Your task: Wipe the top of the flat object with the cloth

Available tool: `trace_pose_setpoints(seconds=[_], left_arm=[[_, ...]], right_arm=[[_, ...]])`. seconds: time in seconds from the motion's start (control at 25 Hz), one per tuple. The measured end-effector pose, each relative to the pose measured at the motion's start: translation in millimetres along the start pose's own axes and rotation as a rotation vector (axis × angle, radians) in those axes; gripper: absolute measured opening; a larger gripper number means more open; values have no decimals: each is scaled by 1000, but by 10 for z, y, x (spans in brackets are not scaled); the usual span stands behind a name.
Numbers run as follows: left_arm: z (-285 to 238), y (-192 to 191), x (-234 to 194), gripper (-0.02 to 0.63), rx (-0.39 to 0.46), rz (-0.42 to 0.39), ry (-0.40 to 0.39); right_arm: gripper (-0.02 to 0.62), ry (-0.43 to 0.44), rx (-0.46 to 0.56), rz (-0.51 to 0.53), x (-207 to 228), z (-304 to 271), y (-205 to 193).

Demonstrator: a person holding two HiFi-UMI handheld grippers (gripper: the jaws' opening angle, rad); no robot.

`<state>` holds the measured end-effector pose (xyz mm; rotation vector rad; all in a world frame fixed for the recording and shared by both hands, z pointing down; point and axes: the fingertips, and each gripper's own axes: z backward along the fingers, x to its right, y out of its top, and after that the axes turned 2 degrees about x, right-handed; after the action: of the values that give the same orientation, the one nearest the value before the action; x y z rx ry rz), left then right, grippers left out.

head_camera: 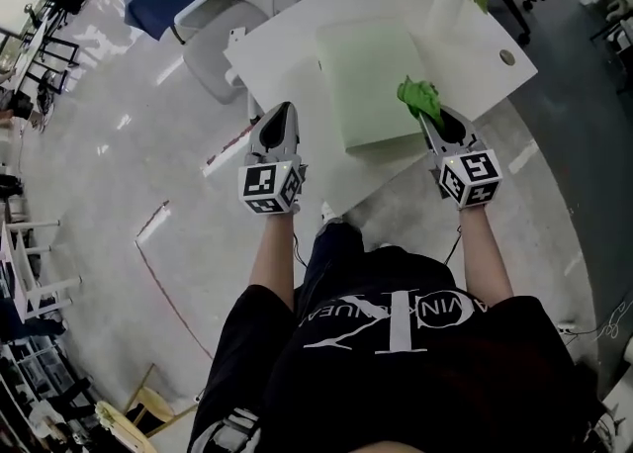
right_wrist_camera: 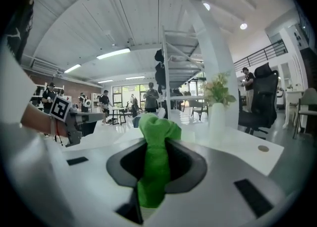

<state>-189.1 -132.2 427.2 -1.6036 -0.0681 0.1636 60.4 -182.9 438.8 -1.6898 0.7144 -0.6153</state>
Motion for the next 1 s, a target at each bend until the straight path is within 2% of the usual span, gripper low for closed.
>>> trace_pose_setpoints(seconds=[0.4, 0.44, 0.52, 0.72, 0.84, 1.0], left_arm=[[-676, -268, -463, 18, -106, 35, -130], [-742, -307, -488, 42, -121, 43, -146], [-869, -392, -513, 141, -155, 64, -180], [-1141, -630, -457, 233, -237, 161, -274], [-1250, -786, -393, 258, -287, 257, -304], [-1317, -987, -241, 276, -350, 322, -336]], right_arm=[[69, -49, -85, 1, -29, -773, -12], [68, -57, -92, 0, -28, -835, -11], [68, -72, -108, -1, -28, -949, -16], [69, -90, -151, 20, -45, -1232, -20], [69, -76, -167, 30, -91, -1390, 13], [69, -22, -196, 59, -164, -1647, 40]])
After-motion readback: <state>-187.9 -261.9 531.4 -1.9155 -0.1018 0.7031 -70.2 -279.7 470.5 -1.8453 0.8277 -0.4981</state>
